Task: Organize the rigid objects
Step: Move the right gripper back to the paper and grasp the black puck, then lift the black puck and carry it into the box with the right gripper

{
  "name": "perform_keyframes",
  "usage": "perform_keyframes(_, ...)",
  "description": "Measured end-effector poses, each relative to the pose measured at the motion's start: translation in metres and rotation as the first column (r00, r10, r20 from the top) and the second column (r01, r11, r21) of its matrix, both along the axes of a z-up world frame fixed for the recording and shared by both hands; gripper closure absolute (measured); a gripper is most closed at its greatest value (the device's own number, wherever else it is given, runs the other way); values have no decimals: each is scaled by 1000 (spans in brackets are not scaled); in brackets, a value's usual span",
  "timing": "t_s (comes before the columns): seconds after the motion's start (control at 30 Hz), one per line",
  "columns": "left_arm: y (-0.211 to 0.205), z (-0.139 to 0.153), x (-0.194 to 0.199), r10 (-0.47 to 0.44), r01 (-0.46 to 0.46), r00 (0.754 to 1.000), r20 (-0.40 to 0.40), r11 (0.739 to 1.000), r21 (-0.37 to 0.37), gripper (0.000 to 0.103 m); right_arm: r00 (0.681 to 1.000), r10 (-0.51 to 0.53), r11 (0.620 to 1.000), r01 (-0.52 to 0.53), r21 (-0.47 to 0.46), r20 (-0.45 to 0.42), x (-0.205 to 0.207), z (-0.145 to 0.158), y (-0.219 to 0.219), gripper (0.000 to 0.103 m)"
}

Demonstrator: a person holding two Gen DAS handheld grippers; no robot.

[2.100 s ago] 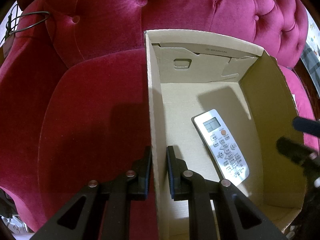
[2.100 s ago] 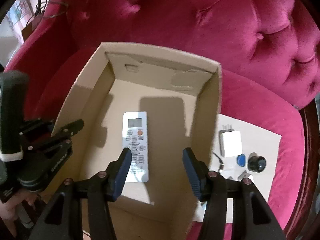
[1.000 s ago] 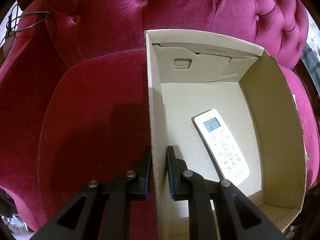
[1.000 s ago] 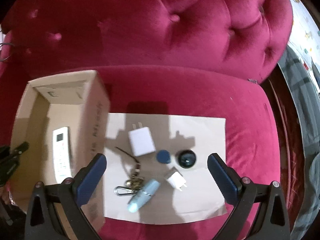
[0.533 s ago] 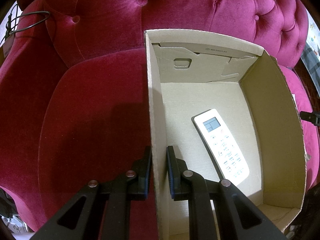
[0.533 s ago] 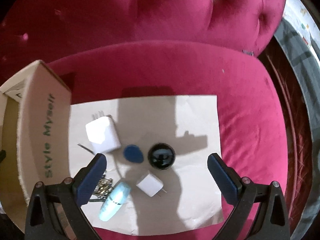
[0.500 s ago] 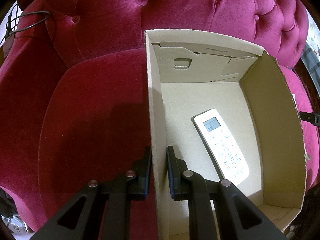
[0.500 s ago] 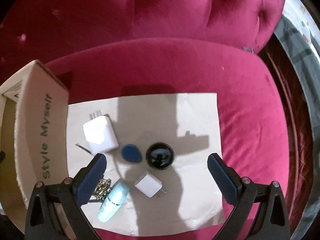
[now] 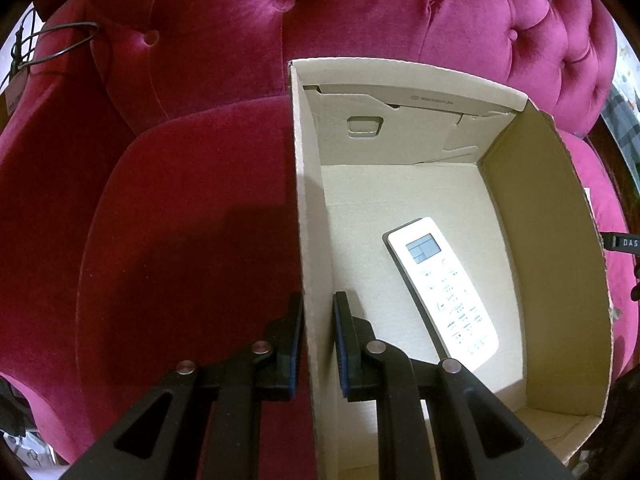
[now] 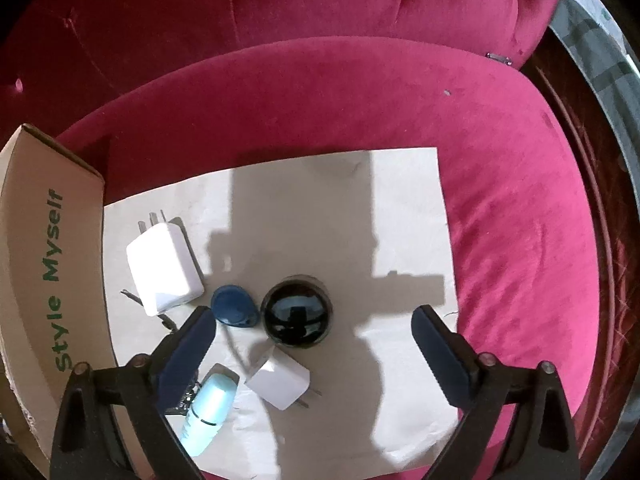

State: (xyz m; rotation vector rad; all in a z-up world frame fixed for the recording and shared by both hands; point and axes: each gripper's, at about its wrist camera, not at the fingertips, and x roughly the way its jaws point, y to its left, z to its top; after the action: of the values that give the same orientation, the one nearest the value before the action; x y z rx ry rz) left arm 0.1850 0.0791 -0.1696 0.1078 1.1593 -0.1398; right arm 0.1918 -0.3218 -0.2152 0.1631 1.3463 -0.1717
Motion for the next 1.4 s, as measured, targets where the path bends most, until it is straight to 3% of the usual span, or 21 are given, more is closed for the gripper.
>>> perform_keyframes(0.1, -1, -1, 0, 0, 0, 1000, 0, 1000, 1, 88, 1000, 0, 999, 0, 41, -7, 3, -4, -2, 25)
perform_keyframes(0.17, -1, -1, 1, 0, 0, 1000, 0, 1000, 2, 88, 1000, -4, 998, 6, 61, -22, 4, -6, -2, 44)
perform_keyframes(0.2, -1, -1, 1, 0, 0, 1000, 0, 1000, 2, 88, 1000, -3, 998, 5, 56, -24, 3, -7, -1, 63)
perform_keyframes(0.8, -2, -1, 0, 3, -3, 1000, 1, 1000, 1, 88, 1000, 15, 1000, -15, -4, -27, 1, 14, 28, 63)
perform_keyframes(1.4, -2, -1, 1, 3, -3, 1000, -2, 1000, -3, 88, 994, 109, 993, -109, -35, 19, -6, 74, 65, 63)
